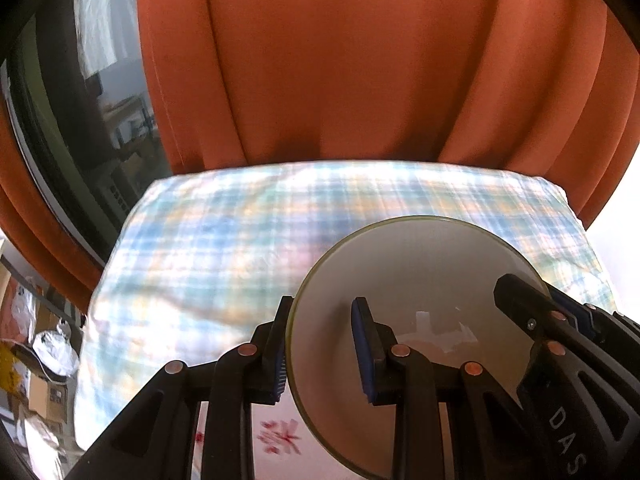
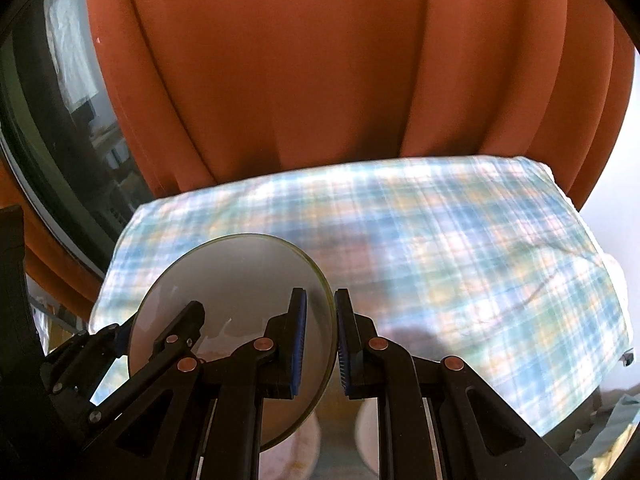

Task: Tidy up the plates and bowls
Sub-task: 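Carry the patterned bowl with the right tool toward the nested bowls, then lower the patterned bowl into the nested bowls and open the right tool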

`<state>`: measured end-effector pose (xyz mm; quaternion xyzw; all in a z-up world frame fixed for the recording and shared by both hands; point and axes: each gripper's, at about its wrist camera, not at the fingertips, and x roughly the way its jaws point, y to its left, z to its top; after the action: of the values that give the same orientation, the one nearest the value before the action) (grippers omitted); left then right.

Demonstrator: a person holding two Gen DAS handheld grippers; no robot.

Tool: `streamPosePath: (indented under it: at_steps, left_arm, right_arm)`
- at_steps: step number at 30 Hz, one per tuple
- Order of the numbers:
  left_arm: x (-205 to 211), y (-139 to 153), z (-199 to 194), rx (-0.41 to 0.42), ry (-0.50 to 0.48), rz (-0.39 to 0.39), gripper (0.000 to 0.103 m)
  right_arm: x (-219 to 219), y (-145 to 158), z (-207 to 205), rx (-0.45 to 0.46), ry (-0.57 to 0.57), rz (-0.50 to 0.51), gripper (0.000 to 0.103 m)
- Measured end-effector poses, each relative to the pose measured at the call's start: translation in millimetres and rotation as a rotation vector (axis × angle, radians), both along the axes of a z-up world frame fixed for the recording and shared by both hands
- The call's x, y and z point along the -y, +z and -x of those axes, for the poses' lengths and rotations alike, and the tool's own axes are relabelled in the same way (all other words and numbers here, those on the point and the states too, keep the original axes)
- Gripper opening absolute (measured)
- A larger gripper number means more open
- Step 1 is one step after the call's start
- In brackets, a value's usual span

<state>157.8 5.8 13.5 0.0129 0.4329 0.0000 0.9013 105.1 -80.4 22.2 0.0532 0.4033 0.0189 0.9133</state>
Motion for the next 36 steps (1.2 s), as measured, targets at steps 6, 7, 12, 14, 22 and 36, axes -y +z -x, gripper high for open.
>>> streamPosePath:
  at_steps: [6, 7, 12, 14, 22, 36]
  left_arm:
    - [37.1, -13.4, 11.9, -0.008, 0.009, -0.013, 0.026]
    - [42.5, -16.1, 13.6, -0.008, 0.013, -0.014, 0.026]
    - [69.5, -25.7, 25.8, -0.018, 0.018, -0.02, 0.026]
    - [79.5, -28.8, 28.1, -0.02, 0.022, -0.02, 0.026]
    - [106.4, -49.3, 41.1, -0.056, 0.051, -0.026, 0.026]
    - [108.4, -77.2, 55.2, -0.134, 0.132, -0.043, 0.026]
  right_arm:
    - [40.6, -11.2, 13.4, -0.005, 0.018, 0.011, 0.017]
    - [47.4, -13.7, 15.5, -0.005, 0.023, 0.011, 0.017]
    - [77.0, -25.0, 23.2, -0.007, 0.039, 0.009, 0.017]
    - [88.6, -28.3, 25.7, -0.008, 0.044, 0.008, 0.017]
    - [118.6, -47.4, 33.6, -0.034, 0.081, 0.009, 0.017]
    - [125.7, -82.7, 34.5, -0.132, 0.182, -0.015, 0.017]
